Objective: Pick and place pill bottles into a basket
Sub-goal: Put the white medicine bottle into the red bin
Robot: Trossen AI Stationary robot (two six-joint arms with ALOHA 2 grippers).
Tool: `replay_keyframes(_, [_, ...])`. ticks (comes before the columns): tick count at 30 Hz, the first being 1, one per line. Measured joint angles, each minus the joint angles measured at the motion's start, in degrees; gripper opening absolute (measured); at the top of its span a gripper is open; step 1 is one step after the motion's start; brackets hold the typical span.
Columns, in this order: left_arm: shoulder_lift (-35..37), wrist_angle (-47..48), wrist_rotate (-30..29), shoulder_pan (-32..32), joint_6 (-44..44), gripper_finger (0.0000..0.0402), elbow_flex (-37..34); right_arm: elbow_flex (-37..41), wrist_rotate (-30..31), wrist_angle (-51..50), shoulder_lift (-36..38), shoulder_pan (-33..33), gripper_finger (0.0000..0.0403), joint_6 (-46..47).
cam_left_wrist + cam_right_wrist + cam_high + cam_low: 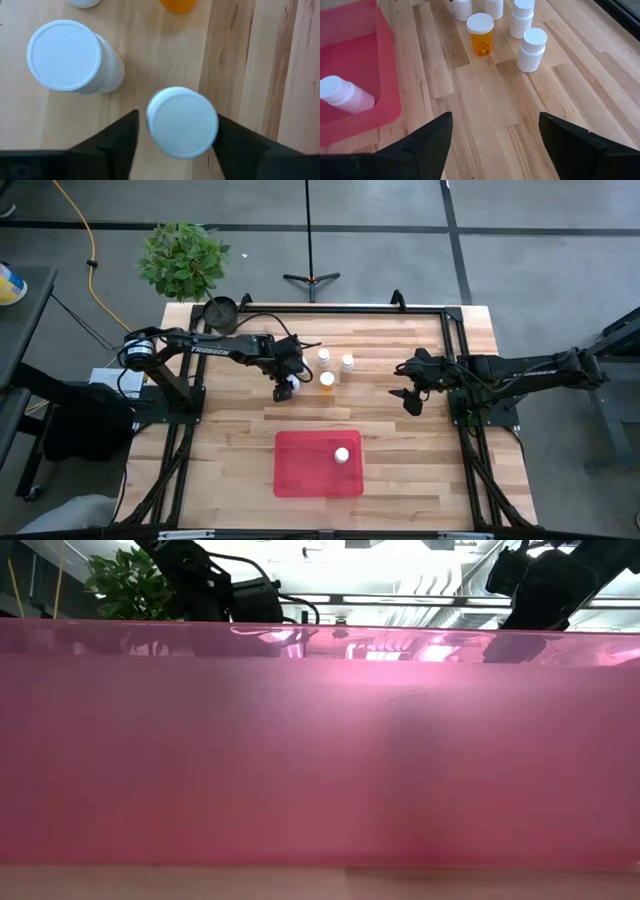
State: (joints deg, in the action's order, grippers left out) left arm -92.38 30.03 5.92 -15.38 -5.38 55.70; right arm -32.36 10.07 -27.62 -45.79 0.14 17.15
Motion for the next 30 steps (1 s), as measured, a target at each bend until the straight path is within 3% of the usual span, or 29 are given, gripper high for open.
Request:
replay_keyframes(4, [0.2, -0.2, 0.0, 0.0, -0.5, 0.0190, 0.1, 0.0, 0.0, 0.0, 0.0, 0.0, 0.0287, 0.0])
replay_keyframes(21, [0.3, -0.3, 0.6, 0.0, -1.9, 0.0190, 0.1, 0.0, -0.2, 0.0, 0.0, 0.0, 0.0287, 0.6])
replay_keyframes(30, [2.3, 5.5, 1.7, 0.0, -2.2, 0.0190, 4.4, 0.0, -1.6, 0.0, 0.0, 0.0, 0.0287, 0.9])
